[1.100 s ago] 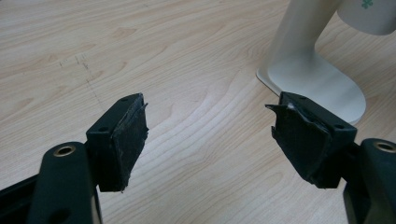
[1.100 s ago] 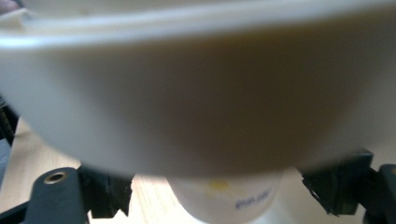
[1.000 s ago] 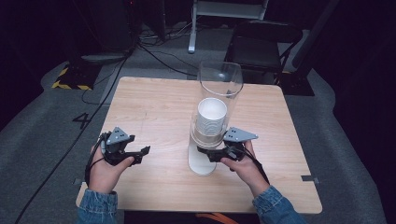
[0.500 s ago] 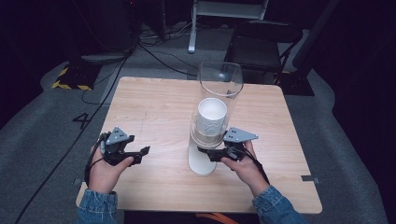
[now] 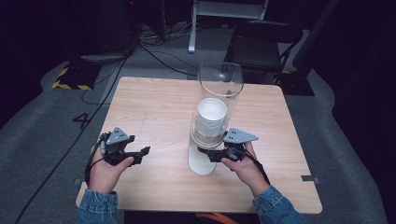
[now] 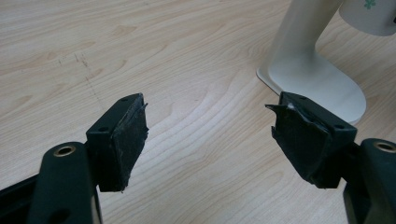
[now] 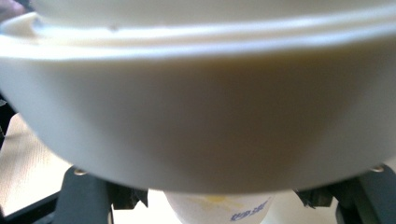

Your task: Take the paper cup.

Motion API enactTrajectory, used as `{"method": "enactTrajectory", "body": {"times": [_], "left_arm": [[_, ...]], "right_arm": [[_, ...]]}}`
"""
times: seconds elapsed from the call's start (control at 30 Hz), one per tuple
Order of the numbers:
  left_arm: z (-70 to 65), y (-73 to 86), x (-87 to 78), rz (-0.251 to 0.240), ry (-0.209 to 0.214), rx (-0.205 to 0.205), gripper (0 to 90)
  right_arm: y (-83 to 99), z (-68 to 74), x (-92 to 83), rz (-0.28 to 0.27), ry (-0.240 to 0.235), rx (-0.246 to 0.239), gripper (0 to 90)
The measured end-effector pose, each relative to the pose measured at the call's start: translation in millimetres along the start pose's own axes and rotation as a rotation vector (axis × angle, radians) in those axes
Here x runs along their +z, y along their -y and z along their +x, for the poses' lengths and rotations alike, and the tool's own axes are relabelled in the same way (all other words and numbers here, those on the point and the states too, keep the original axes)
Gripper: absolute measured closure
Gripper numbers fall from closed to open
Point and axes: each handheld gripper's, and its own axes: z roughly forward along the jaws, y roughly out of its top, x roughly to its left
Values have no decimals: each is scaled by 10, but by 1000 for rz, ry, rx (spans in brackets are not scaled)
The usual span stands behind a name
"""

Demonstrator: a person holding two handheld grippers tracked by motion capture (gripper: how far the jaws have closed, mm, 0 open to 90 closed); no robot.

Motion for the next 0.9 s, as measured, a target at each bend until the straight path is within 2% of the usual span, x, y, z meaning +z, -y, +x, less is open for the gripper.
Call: {"method": "enactTrajectory", "body": {"times": [0.4,0.63,0.9], "left_arm": [[-4,-4,-4,-3,2,-4,258],[-4,-10,-7,-10,4,-2,257],[-1,-5,-11,-10,3,-7,257]], "right_arm": [[24,26,-15,-3,-1,19,323],[36,36,-24,7,-17,50,326],[37,26,-20,7,-10,29,326]]}}
